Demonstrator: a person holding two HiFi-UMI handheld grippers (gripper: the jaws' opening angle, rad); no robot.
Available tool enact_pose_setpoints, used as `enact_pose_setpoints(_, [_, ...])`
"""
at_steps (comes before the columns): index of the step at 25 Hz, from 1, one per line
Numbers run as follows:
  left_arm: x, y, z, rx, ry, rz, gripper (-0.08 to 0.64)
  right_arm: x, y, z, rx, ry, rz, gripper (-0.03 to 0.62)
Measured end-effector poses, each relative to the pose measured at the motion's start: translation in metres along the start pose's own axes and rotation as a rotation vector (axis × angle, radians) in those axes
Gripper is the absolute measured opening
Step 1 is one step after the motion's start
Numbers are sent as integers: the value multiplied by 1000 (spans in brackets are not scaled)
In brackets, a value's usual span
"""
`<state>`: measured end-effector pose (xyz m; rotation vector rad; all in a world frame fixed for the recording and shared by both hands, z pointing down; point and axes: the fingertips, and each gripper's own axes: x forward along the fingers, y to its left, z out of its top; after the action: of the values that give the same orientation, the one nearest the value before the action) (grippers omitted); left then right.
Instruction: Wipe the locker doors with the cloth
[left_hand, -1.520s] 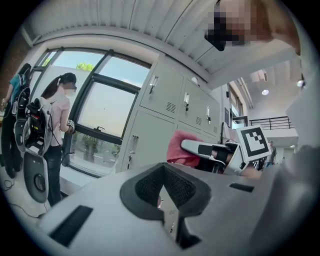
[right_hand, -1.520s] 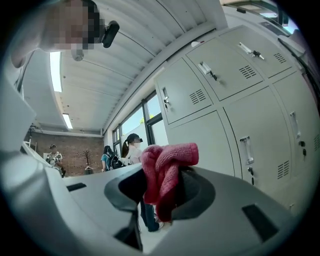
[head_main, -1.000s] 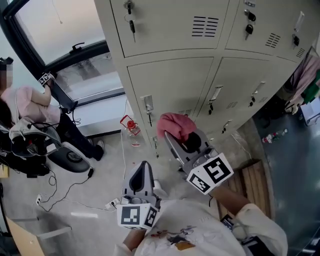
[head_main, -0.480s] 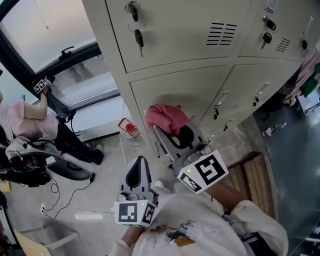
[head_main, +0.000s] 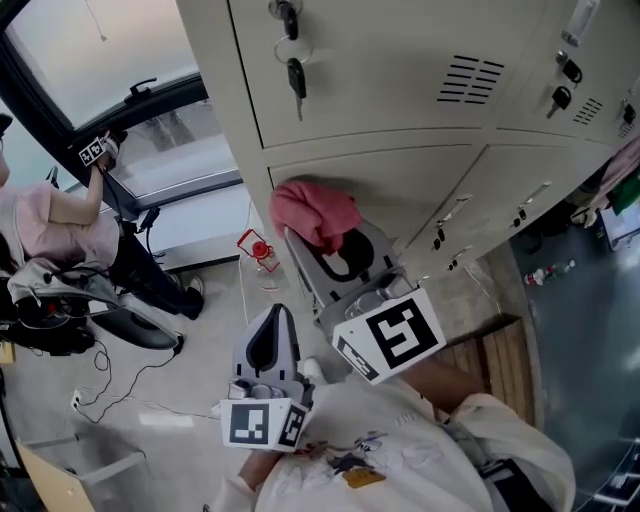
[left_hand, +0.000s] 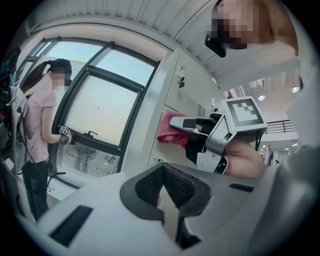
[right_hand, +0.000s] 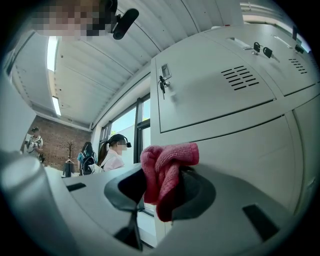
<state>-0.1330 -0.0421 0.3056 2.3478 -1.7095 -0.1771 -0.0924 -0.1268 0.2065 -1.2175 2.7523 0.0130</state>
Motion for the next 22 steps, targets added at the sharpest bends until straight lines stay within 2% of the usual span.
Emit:
enact_pose_setpoints(11, [8,7,8,-3,-15,15,5,19,-2,-3,-59,44,-8,141])
enact_pose_setpoints(22, [27,-9,1,-8,11,-42,6,5,-28,0,-69,47,-50,146])
